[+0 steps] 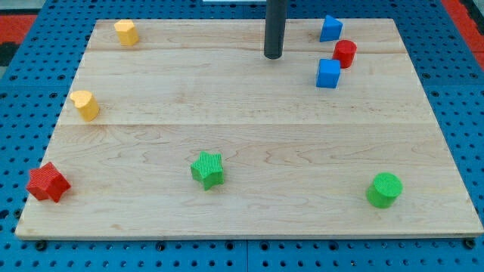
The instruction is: Nudge the blue cube a bit right
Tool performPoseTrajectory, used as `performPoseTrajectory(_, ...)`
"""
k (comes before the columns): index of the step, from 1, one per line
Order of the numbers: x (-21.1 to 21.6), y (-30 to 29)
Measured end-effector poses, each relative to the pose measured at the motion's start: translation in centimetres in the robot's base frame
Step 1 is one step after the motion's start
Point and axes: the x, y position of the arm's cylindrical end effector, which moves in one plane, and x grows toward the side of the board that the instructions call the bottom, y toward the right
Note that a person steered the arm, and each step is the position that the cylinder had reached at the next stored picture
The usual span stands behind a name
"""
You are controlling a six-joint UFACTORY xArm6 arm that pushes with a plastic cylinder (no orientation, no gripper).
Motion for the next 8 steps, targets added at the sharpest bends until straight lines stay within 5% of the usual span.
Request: performPoseTrajectory(8,0.55,0.39)
